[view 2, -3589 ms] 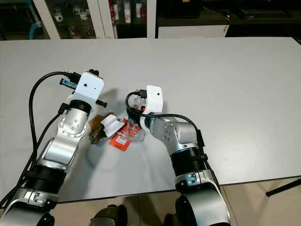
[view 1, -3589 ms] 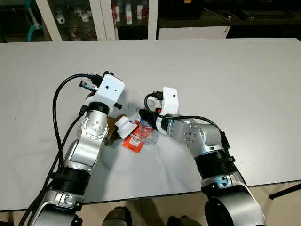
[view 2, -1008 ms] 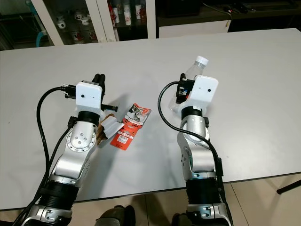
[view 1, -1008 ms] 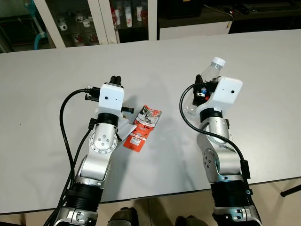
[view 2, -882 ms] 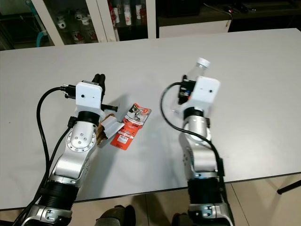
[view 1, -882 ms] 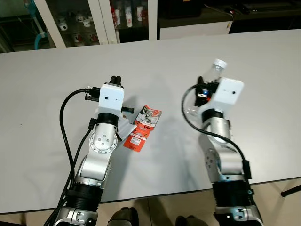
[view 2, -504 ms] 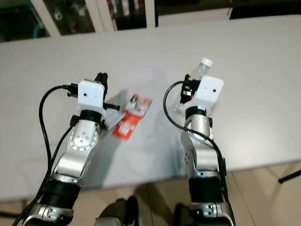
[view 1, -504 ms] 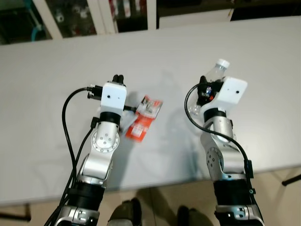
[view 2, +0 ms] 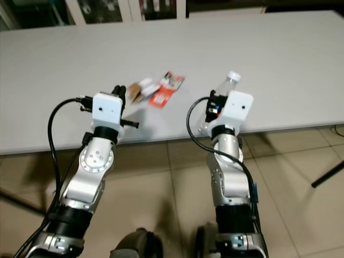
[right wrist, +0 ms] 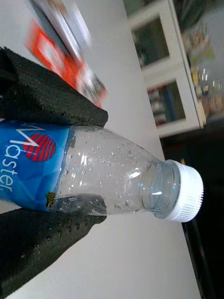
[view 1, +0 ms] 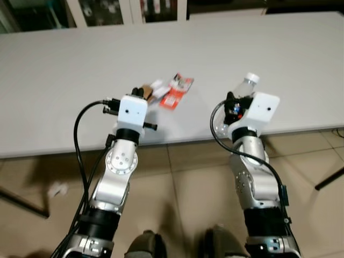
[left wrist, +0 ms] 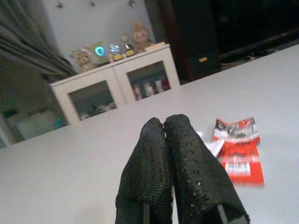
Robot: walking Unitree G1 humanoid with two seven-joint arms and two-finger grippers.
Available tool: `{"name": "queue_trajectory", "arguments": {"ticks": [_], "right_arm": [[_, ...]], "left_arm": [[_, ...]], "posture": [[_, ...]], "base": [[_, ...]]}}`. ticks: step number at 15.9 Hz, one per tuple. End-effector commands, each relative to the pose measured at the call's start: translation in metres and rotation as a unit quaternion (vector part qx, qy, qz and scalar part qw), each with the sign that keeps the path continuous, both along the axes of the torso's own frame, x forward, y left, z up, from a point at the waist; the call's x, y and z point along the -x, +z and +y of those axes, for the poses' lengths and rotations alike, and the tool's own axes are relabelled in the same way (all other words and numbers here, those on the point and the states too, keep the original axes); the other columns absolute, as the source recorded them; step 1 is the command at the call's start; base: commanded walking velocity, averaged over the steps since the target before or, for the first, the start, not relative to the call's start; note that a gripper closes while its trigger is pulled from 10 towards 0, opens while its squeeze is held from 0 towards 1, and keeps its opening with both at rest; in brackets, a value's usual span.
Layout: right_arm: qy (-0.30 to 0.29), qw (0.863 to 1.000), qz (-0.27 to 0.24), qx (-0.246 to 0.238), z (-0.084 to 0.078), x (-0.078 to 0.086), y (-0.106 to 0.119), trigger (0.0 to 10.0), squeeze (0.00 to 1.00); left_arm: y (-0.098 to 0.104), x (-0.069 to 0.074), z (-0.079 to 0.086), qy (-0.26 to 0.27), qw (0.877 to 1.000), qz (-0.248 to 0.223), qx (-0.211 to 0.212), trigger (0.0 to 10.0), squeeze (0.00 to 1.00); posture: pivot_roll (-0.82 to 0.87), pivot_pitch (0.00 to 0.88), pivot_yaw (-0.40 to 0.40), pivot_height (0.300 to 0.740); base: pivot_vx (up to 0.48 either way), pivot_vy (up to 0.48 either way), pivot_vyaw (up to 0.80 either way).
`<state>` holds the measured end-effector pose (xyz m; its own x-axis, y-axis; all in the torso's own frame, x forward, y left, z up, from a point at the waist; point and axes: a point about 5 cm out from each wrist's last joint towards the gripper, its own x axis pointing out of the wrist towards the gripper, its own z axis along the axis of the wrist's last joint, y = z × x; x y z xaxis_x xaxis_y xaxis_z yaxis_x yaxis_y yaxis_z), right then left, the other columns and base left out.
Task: Picking trash to rubbish bin
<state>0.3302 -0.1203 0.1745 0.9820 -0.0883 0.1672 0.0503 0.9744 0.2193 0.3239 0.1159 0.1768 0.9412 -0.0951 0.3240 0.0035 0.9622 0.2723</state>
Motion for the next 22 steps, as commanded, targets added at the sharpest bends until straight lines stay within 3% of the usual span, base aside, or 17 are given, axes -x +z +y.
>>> {"name": "queue_trajectory", "arguments": {"ticks": [1, 11, 13, 15, 19, 22], "right_arm": [[0.008, 1.000, -0.006, 0.000, 0.003, 0.000, 0.003, 10.0, 0.00], [0.013, 1.000, 0.001, 0.004, 0.005, 0.000, 0.000, 10.0, 0.00], [0.015, 1.000, 0.004, 0.004, 0.004, 0.000, 0.000, 10.0, 0.00], [0.019, 1.000, 0.006, 0.003, 0.005, 0.000, 0.000, 10.0, 0.00], [0.032, 0.999, 0.012, 0.009, 0.008, -0.001, -0.001, 10.0, 0.00], [0.041, 0.998, 0.017, 0.049, 0.013, -0.001, -0.002, 10.0, 0.00]], "left_arm": [[-0.002, 0.001, 0.004, 0.007, 1.000, 0.004, -0.004, 10.0, 0.00], [-0.003, -0.001, 0.005, 0.008, 1.000, 0.008, -0.007, 10.0, 0.00], [-0.008, -0.002, 0.008, 0.028, 0.999, 0.025, -0.013, 10.0, 0.00], [-0.014, -0.004, 0.014, 0.049, 0.998, 0.046, -0.018, 10.0, 0.00], [-0.009, 0.000, 0.008, 0.019, 0.999, 0.030, 0.001, 10.0, 0.00], [-0.012, -0.001, 0.007, 0.024, 0.999, 0.046, 0.005, 10.0, 0.00]], "posture": [[-0.02, 0.120, 0.087, 0.720], [-0.02, 0.111, 0.086, 0.720], [-0.01, 0.121, 0.084, 0.720], [-0.01, 0.126, 0.081, 0.720], [0.00, 0.134, 0.078, 0.720], [0.00, 0.134, 0.075, 0.720]], "base": [[-0.386, 0.000, 0.00], [-0.384, 0.000, 0.00], [-0.337, 0.000, 0.00], [0.000, 0.000, 0.00], [0.000, 0.000, 0.00], [0.000, 0.143, 0.27]]}}
